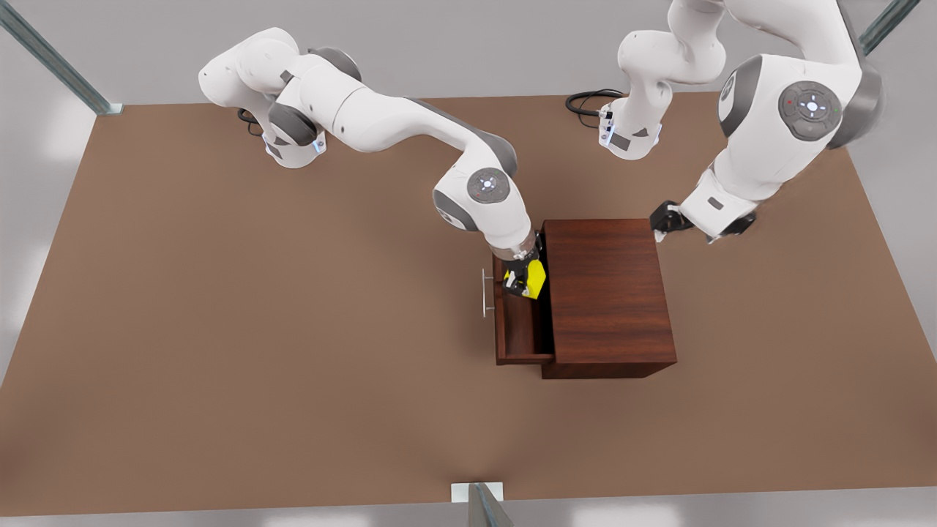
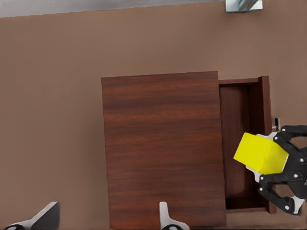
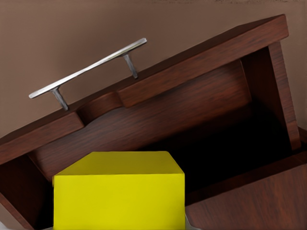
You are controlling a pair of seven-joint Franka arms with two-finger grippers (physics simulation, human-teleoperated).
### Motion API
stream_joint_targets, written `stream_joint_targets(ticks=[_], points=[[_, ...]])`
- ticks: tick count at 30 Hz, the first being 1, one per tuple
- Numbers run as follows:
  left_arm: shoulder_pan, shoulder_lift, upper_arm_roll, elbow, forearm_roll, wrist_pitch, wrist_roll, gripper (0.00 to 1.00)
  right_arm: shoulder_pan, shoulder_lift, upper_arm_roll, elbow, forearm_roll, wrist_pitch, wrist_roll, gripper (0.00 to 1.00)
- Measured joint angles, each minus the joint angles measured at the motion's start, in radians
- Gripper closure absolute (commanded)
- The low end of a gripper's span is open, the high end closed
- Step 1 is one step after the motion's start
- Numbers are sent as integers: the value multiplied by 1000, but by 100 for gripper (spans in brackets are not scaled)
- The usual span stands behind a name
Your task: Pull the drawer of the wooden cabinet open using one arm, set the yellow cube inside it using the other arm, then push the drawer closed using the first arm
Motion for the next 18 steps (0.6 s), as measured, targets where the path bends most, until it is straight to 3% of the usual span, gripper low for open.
stream_joint_targets(ticks=[4, 10, 14, 18], points=[[-45, 28, 4, 4, 2, -3, -36, 0, 6, 4, -2, -4, -8, -9, 0, 0], [115, 28, 35, 0, 34, -31, -3, 0, 8, 14, -3, -8, -24, -22, 0, 0], [186, -65, 103, -166, -10, -25, 43, 0, 24, 40, -7, -8, -29, -21, 0, 0], [238, -39, 112, -178, -26, -8, 78, 0, 34, 58, -18, -8, -31, -14, 0, 0]])
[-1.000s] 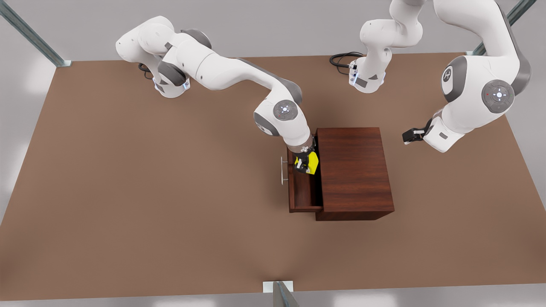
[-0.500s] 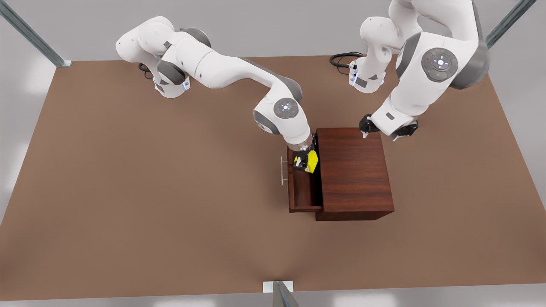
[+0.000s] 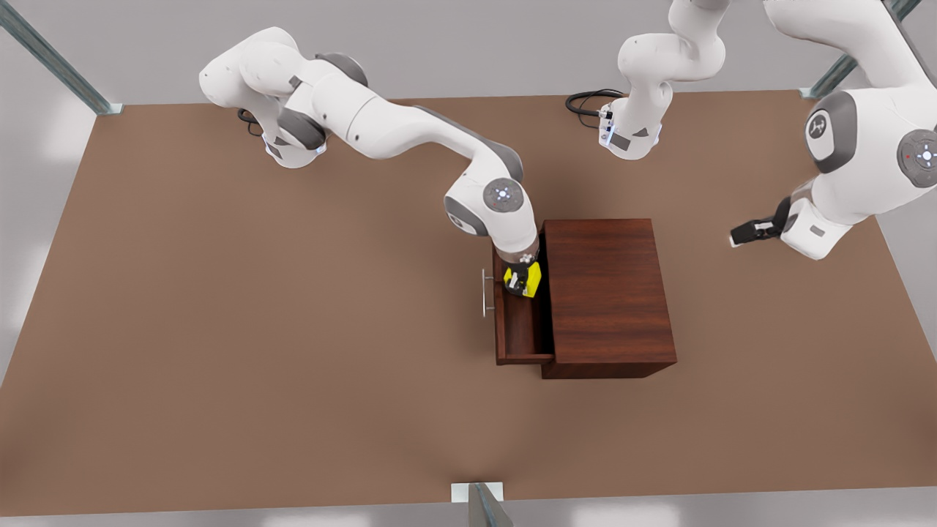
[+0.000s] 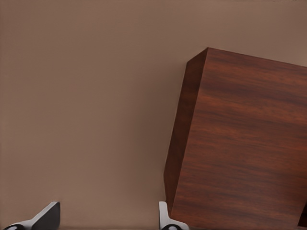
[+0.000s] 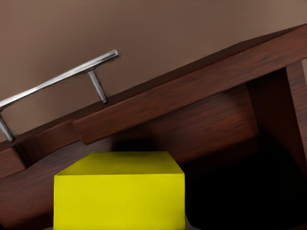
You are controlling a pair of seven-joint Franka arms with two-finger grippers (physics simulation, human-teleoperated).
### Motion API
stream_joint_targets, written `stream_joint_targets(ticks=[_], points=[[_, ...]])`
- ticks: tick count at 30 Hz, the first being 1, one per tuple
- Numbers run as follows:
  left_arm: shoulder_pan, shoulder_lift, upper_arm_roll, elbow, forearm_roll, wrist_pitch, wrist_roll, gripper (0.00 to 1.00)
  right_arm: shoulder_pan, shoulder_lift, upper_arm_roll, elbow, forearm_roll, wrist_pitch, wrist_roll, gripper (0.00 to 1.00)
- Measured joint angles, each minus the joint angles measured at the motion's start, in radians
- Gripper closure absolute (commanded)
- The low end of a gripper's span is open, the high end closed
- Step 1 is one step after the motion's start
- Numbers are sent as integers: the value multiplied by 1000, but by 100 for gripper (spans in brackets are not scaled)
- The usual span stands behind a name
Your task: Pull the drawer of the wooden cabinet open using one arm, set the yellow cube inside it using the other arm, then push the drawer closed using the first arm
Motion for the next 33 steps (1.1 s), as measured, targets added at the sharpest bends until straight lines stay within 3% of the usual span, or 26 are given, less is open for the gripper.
stream_joint_targets(ticks=[9, 21, 29, 31, 33], points=[[-102, 4, -5, -7, -2, 1, 56, 0, 0, 27, -9, -7, -18, 24, 0, 0], [-74, 5, -9, -11, -2, -18, 90, 0, 17, 59, -16, -7, 5, 52, 0, 0], [-109, 10, -16, 58, 0, -22, 97, 0, 0, -66, 7, -6, 16, -37, 0, 0], [-149, 9, -16, 138, 0, -22, 85, 0, -84, -143, 74, -6, 17, -92, -7, 0], [-248, 25, -15, 188, -1, -23, 38, 0, -295, -212, 225, -7, 15, -180, -30, 0]])
